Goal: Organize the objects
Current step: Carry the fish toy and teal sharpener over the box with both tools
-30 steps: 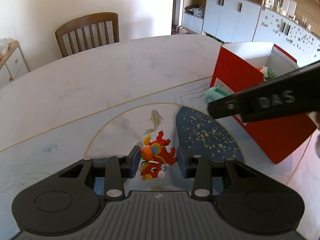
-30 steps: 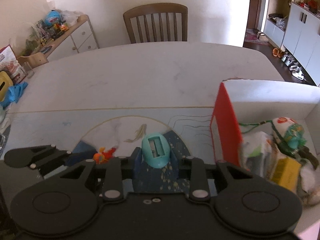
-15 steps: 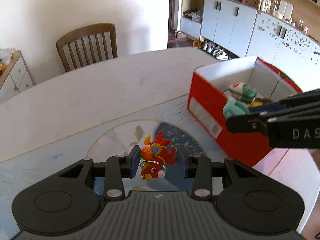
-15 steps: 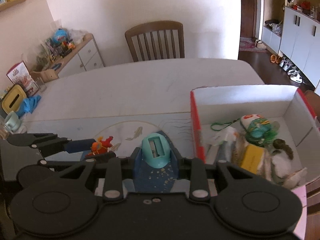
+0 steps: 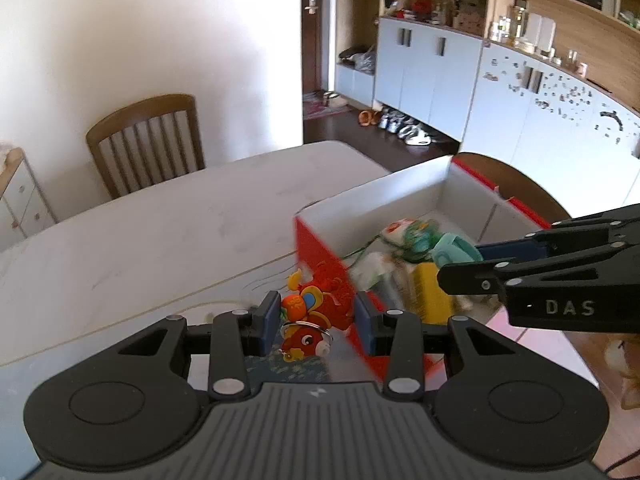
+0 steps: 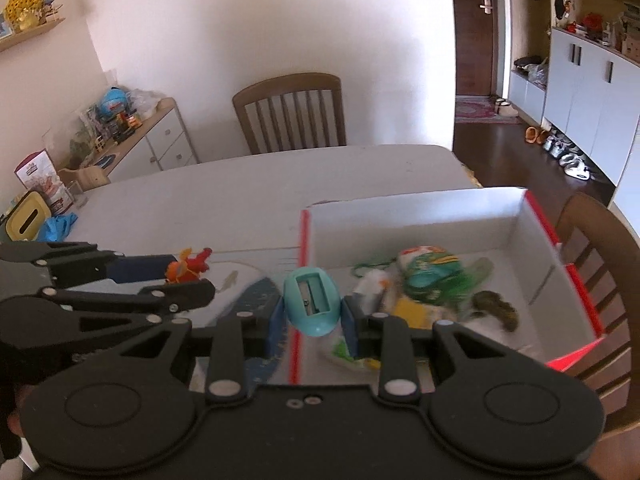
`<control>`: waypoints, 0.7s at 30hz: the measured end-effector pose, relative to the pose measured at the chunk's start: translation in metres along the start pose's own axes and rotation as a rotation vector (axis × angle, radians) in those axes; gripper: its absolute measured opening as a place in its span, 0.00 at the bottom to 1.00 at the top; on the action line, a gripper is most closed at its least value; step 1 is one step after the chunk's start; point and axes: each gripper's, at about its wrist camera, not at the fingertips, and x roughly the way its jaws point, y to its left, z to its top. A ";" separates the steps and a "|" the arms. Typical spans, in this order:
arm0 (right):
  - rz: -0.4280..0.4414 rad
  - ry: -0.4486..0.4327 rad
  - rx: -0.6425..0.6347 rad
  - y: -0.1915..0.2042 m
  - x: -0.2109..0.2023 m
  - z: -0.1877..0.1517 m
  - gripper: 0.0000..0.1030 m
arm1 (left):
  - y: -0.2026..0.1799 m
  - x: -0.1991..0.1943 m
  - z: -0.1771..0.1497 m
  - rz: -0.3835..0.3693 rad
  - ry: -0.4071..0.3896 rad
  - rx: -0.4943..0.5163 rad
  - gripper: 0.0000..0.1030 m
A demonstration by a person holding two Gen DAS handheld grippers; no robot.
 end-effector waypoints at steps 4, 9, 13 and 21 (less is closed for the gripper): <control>-0.016 -0.002 0.003 -0.026 -0.004 0.000 0.28 | -0.021 0.009 0.012 -0.010 -0.002 0.011 0.38; -0.039 -0.009 0.006 -0.060 -0.008 0.002 0.28 | -0.041 0.024 0.025 -0.021 0.001 0.013 0.38; -0.058 -0.008 0.004 -0.083 -0.008 0.001 0.28 | -0.057 0.040 0.036 -0.020 0.010 0.018 0.38; -0.093 0.025 -0.034 -0.120 0.011 0.003 0.28 | -0.087 0.073 0.050 -0.050 0.051 0.045 0.38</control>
